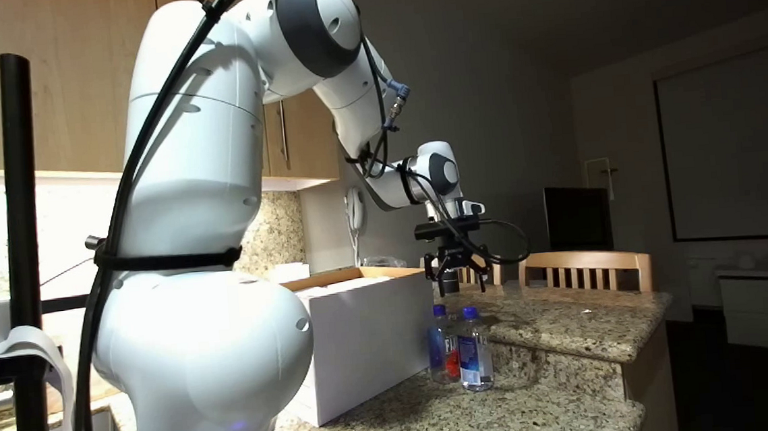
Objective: Put the right bottle in the box
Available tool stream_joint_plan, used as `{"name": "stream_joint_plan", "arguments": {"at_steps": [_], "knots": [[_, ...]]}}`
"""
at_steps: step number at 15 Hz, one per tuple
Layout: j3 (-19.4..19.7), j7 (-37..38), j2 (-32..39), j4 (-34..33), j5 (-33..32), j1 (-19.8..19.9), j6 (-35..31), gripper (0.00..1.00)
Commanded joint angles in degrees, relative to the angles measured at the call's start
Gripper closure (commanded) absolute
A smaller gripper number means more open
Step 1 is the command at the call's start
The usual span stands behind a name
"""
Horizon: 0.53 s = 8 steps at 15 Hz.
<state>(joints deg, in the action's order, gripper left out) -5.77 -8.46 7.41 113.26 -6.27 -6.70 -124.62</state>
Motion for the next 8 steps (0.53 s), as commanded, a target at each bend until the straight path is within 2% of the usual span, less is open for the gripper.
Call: {"name": "stream_joint_plan", "arguments": {"at_steps": [1,6,7,8], "knots": [[0.20,0.88,3.11,-1.10,0.12,0.37,-0.46,0.00],[0.27,1.08,6.90,-1.65,-0.11,0.14,-4.59,0.00],[0.31,1.21,7.41,-1.78,-0.26,0.08,-5.46,0.25],[0.35,1.32,7.91,-1.98,-0.33,0.04,-6.13,0.27]]}}
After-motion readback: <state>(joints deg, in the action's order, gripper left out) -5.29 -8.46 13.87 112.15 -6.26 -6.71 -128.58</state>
